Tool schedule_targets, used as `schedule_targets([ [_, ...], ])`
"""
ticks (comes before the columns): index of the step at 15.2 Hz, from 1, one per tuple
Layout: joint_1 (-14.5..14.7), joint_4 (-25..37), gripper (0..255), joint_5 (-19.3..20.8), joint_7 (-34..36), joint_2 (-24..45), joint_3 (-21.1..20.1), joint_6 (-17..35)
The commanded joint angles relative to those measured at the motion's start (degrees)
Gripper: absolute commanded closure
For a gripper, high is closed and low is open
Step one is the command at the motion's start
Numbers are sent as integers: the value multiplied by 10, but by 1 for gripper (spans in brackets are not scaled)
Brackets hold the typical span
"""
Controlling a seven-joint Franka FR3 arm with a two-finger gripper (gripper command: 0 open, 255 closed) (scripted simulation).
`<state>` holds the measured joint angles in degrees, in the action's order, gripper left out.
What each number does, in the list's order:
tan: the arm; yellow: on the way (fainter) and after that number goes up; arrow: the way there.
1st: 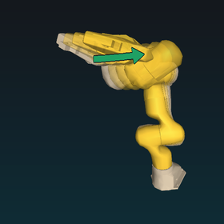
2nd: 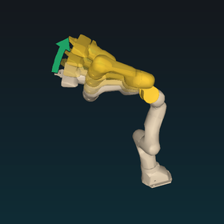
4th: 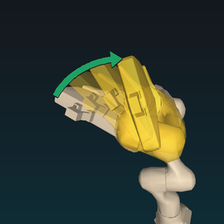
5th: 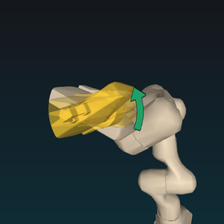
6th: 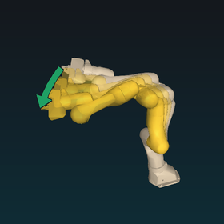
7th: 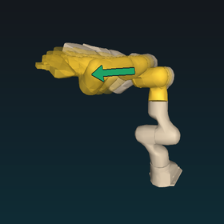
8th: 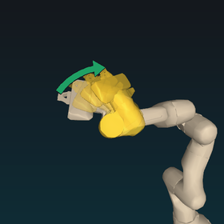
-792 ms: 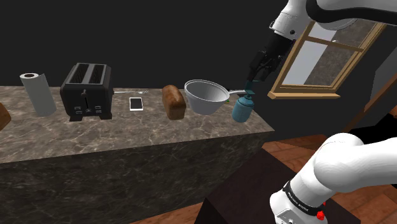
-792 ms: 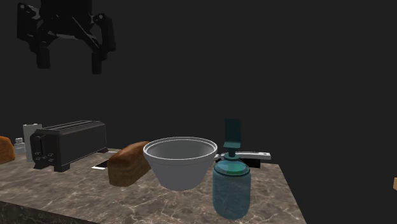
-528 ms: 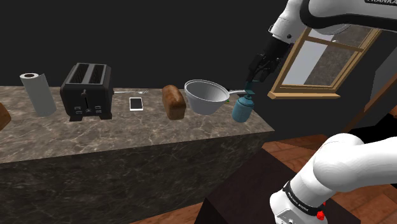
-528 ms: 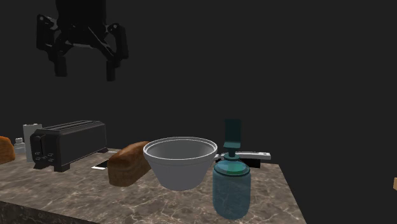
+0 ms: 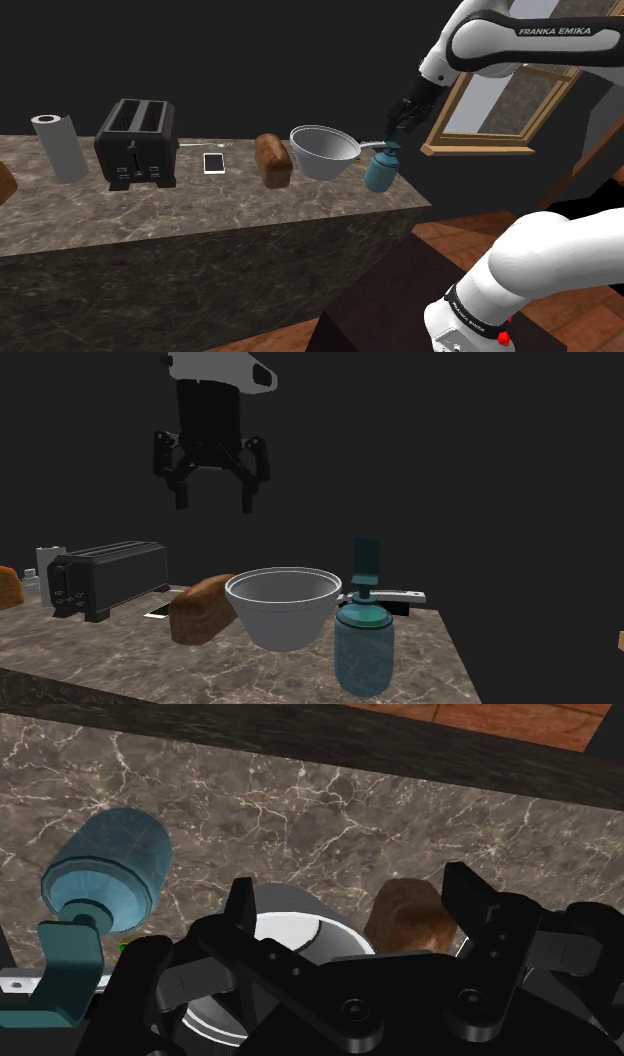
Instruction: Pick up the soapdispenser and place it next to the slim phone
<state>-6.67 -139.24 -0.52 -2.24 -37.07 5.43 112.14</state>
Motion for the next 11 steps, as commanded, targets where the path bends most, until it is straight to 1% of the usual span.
schedule_targets([
  [1, -11, -10, 0, 10, -11, 19, 15, 36],
  [6, -34, -7, 0, 26, -38, 80, 53, 111],
  [11, -51, 10, 0, 30, -68, 150, 93, 182],
])
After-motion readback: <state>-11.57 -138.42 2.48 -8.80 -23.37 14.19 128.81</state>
